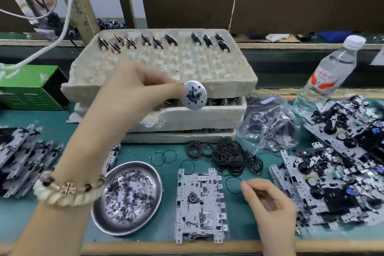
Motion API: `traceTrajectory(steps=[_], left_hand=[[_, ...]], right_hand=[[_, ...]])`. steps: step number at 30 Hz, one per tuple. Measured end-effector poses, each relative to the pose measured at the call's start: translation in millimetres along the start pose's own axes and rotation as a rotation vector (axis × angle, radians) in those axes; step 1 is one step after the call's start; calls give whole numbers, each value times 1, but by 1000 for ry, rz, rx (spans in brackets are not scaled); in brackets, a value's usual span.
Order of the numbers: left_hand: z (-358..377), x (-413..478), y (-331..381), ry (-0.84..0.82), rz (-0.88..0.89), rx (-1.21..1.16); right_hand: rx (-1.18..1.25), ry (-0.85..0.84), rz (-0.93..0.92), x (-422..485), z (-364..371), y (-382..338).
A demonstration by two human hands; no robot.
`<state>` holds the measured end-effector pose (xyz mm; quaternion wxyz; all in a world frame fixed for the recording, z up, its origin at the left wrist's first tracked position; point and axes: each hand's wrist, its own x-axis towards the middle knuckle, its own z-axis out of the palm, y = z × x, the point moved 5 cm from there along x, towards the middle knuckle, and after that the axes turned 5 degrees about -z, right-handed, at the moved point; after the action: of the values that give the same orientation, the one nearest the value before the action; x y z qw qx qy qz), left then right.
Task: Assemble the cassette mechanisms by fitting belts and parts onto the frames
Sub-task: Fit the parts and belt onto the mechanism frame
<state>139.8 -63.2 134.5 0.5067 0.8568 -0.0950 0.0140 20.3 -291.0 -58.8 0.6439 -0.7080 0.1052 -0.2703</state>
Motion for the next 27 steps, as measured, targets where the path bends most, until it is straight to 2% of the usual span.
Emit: traceTrajectory(steps=[2, 5, 7, 9, 15, 22, 24, 27], left_hand=[[12, -25, -24, -58, -83, -51], [32, -53, -56, -93, -211, -206], [42, -68, -76, -103, -298, -284], [51, -79, -88, -109, -344, -367], [60, -91, -105, -120, -324, -378], [59, -98, -111, -160, -280, -450], [59, -98, -111, -175, -269, -469], [61, -97, -112, -208, -245, -479]], right_hand=[[123, 15, 129, -3, 1, -6], [456, 20, 347, -9, 12, -19], [612, -34, 416, -12, 26, -39], [643, -93, 430, -13, 38, -56], [411, -196, 339, -22, 58, -80], [12, -38, -17, -21, 52, -83], [-56, -14, -58, -20, 49, -82], [-52, -43, -24, -16, 48, -81]])
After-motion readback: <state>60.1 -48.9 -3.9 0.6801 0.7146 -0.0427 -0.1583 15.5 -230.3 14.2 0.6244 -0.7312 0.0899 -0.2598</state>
